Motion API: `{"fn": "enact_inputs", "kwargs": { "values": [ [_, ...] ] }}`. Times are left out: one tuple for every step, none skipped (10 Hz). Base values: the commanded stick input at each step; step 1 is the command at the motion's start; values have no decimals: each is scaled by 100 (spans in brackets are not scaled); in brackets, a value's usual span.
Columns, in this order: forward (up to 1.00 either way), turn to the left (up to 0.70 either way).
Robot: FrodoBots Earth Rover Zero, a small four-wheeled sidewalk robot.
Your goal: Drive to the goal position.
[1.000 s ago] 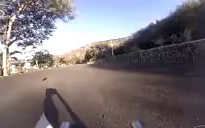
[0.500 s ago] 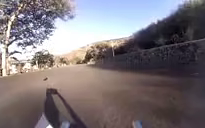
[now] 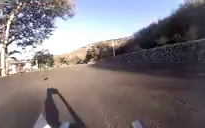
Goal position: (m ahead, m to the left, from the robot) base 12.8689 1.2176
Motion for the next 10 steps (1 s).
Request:
{"fn": "enact_inputs", "kwargs": {
  "values": [
    [50,0],
    [50,0],
    [50,0],
    [50,0],
    [50,0],
    [50,0],
    [50,0],
    [50,0],
    [50,0],
    [50,0]
  ]
}}
